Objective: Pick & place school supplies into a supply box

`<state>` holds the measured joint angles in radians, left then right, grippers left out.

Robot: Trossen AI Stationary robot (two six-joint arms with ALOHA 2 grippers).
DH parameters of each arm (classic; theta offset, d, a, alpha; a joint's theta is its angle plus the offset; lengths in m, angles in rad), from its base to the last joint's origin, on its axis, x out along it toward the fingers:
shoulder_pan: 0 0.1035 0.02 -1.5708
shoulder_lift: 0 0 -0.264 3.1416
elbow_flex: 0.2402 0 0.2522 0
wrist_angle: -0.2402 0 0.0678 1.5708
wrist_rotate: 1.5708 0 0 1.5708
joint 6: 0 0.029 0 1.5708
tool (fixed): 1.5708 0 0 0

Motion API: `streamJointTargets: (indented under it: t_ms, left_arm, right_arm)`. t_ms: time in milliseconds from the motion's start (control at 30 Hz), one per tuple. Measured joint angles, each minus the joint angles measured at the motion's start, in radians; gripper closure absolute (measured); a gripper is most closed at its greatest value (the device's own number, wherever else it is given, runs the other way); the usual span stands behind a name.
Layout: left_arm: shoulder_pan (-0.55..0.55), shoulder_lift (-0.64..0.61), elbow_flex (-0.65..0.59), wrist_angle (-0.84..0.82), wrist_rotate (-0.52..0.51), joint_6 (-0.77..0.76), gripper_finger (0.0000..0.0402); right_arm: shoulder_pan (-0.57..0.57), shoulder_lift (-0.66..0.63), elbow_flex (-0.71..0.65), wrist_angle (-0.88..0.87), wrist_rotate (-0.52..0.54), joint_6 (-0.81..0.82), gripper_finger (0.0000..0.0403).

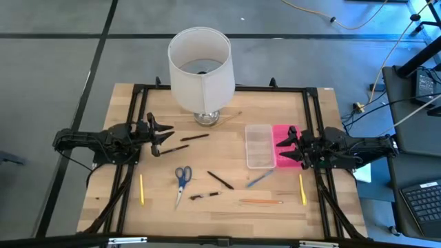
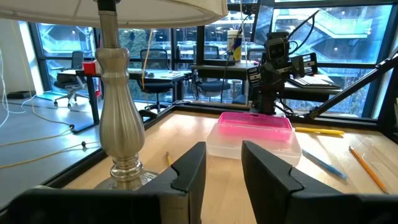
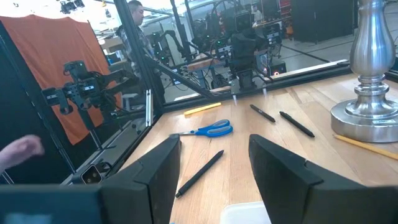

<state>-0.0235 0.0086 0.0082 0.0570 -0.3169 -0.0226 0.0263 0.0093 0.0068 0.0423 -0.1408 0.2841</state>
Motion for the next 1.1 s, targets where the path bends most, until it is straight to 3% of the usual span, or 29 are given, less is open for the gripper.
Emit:
streamJointTargets:
  t_ms: [433, 567, 700, 800, 967, 1100]
  left_arm:
    - [0.0, 0.0, 0.0, 0.0, 0.0, 0.002, 0.0304]
    - [0.0, 0.0, 0.0, 0.001, -0.014, 0.12, 0.0304]
    - [0.0, 0.0, 0.0, 0.001, -0.014, 0.27, 0.0304]
    - [0.0, 0.0, 0.0, 0.001, -0.013, 0.305, 0.0304]
    - [0.0, 0.0, 0.0, 0.001, -0.013, 0.275, 0.0304]
    - [0.0, 0.0, 0.0, 0.001, -0.013, 0.272, 0.0304]
  right_arm:
    - [0.0, 0.0, 0.0, -0.007, 0.059, 0.138, 0.0208]
    - [0.001, 0.0, 0.0, -0.008, 0.054, 0.173, 0.0208]
    - [0.0, 0.0, 0.0, 0.005, 0.052, 0.323, 0.0208]
    - [0.001, 0.0, 0.005, -0.016, 0.034, 0.352, 0.0208]
    - [0.002, 0.051, 0.121, -0.186, 0.07, 0.366, 0.0209]
    - [0.002, 0.173, 0.287, -0.277, 0.076, 0.337, 0.0214]
